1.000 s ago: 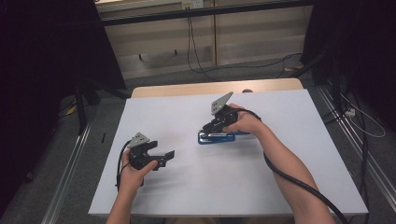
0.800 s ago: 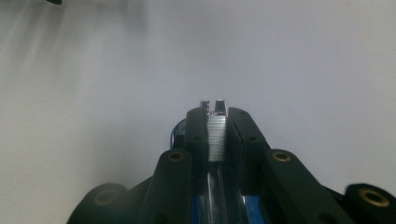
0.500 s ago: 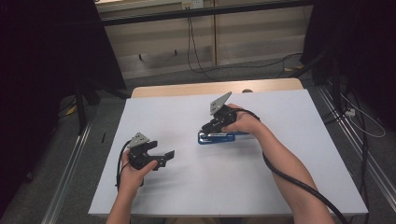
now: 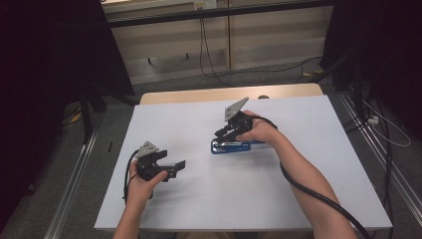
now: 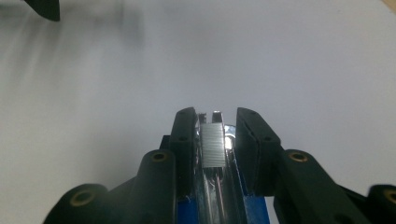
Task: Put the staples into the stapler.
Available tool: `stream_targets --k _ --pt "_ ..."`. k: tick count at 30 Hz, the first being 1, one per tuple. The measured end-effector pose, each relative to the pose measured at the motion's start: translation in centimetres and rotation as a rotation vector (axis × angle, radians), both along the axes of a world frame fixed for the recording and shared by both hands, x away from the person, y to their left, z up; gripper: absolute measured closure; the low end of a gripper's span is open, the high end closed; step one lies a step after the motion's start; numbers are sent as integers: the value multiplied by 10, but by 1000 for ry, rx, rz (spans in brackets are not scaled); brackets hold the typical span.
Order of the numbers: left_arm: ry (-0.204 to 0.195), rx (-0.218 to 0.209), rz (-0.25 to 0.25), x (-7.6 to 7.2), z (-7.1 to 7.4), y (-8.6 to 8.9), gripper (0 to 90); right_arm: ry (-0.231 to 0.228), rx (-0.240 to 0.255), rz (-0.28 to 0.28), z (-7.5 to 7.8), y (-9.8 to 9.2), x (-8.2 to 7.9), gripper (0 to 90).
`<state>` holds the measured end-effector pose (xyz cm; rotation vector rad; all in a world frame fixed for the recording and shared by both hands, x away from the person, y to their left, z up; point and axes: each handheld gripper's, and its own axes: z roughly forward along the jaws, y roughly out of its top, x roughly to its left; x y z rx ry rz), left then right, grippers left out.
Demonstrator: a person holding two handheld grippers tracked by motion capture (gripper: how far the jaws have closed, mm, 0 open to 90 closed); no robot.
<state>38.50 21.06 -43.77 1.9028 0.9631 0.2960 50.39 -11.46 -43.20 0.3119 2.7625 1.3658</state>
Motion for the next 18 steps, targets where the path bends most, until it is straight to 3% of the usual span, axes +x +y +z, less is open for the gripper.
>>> stream_targets --k 12,18 --pt "-3 0 -4 0 0 -1 93 -11 17 -39 6 -10 -5 711" --pt "0 -4 -5 0 -1 -3 93 -4 -7 -34 4 -11 -6 690"
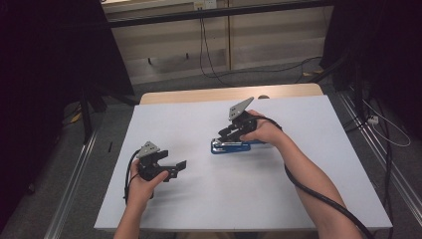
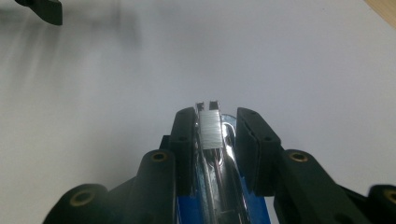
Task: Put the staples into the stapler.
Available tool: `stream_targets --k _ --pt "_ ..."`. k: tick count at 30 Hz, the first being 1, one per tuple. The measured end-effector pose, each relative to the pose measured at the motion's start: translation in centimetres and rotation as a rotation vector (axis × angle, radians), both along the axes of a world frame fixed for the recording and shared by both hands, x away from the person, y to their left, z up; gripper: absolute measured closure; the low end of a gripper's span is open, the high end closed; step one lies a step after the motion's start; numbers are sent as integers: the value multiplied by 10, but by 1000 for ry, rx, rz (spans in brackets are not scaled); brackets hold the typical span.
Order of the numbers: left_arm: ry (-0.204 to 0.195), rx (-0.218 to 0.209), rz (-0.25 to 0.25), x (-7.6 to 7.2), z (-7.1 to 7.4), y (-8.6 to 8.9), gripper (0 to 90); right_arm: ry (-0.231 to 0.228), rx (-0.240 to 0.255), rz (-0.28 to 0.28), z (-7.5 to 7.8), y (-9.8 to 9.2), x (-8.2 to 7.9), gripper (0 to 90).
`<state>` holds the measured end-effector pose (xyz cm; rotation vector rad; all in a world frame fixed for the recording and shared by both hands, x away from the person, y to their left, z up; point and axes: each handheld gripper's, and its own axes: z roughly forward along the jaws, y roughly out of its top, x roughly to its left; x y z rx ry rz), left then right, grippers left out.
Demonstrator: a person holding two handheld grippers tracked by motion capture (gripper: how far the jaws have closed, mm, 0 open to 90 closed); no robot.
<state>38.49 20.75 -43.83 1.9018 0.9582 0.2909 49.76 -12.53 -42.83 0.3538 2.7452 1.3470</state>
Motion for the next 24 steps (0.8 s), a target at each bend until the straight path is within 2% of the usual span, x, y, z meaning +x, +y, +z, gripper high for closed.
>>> stream_targets --k 9,12,19,21,24 --pt "0 12 -6 1 0 1 93 -5 -11 6 -4 4 1 673" --pt "2 1 0 0 0 1 93 -11 -21 -1 -4 5 2 680" --pt "2 2 -1 0 0 1 93 -15 -18 -5 -4 3 4 683" --pt "1 -1 1 0 0 1 93 -5 2 -6 -4 2 3 672" --pt "0 -2 2 0 0 1 93 -8 2 -12 -3 1 2 671"
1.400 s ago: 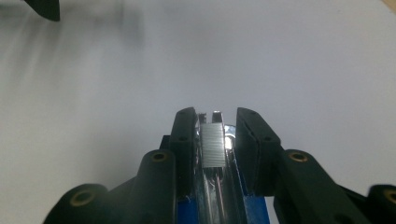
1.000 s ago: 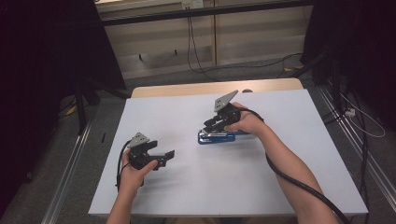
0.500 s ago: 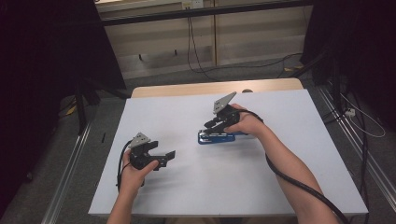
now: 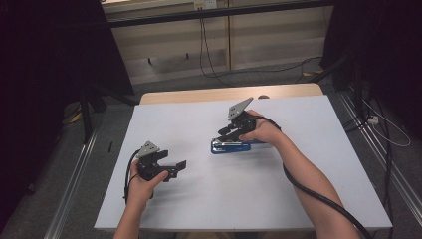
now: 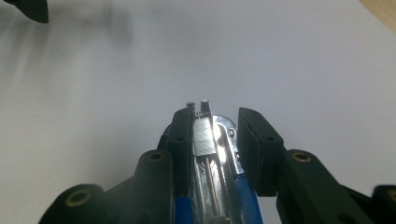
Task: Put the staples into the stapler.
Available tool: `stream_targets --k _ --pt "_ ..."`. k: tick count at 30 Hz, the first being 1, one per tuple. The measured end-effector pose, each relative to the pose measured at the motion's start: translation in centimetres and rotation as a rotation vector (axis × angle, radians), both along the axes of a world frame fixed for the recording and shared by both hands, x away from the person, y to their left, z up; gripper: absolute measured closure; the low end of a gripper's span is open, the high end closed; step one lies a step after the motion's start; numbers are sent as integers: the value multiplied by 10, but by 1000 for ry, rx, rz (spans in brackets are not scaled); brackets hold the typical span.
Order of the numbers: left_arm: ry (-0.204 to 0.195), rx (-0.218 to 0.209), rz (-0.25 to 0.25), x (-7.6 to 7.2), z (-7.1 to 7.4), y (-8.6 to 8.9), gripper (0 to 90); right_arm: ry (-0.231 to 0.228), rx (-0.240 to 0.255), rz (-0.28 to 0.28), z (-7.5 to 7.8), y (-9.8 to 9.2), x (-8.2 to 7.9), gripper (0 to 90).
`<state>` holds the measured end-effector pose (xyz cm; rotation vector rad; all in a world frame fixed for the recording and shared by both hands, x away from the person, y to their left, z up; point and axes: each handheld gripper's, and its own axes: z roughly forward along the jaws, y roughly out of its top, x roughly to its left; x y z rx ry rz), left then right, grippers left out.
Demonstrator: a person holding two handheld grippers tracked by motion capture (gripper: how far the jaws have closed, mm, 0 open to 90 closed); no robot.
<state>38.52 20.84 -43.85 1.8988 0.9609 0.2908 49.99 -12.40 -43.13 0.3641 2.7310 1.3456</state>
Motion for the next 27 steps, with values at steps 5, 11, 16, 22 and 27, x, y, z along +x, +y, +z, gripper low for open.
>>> stream_targets --k 5,11,16,22,27 --pt "-1 -3 -2 1 0 -1 93 -5 9 -36 1 -6 -5 556" --pt "-6 -2 -10 2 0 -5 94 -20 37 -95 7 -22 -16 468" --pt "-13 -1 -12 2 3 -5 95 -23 45 -158 12 -37 -25 408" --pt "-13 -15 -8 3 4 -6 95 -25 64 -243 15 -52 -34 335" --pt "-10 -15 -23 6 3 -8 95 -38 64 -288 18 -60 -45 243"
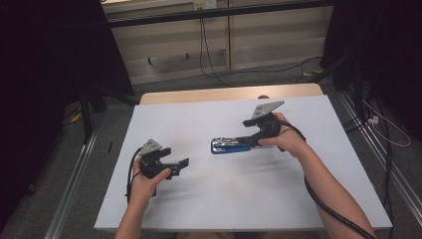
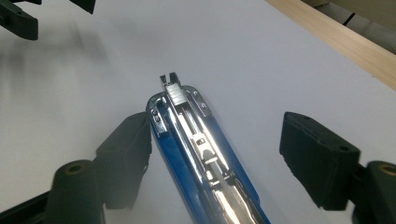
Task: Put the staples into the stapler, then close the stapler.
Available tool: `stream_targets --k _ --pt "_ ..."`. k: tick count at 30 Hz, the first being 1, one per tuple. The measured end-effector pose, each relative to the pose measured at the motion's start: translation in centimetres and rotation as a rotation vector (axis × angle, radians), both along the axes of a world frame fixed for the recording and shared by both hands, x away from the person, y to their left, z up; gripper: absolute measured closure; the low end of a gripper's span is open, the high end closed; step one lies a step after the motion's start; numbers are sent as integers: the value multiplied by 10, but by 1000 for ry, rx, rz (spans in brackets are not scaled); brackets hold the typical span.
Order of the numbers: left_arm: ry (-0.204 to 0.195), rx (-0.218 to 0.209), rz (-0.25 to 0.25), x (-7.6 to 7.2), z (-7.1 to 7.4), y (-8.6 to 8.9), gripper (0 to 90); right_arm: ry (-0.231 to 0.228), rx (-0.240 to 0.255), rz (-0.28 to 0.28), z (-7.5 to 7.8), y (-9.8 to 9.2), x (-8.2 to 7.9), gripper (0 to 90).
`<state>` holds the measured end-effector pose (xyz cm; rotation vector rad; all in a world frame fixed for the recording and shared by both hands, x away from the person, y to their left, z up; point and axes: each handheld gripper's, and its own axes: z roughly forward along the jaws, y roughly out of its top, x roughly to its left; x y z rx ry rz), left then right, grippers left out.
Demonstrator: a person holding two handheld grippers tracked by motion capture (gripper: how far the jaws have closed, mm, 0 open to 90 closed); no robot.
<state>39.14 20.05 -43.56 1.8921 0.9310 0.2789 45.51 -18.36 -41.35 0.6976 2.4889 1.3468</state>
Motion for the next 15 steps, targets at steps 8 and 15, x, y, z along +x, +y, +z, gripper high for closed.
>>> stream_targets --k 8,15 --pt "-1 -5 -12 2 1 -5 97 -20 -20 -106 5 -22 -23 193" --pt "-3 -17 -10 5 3 -8 115 -23 21 -215 1 -41 -43 177"
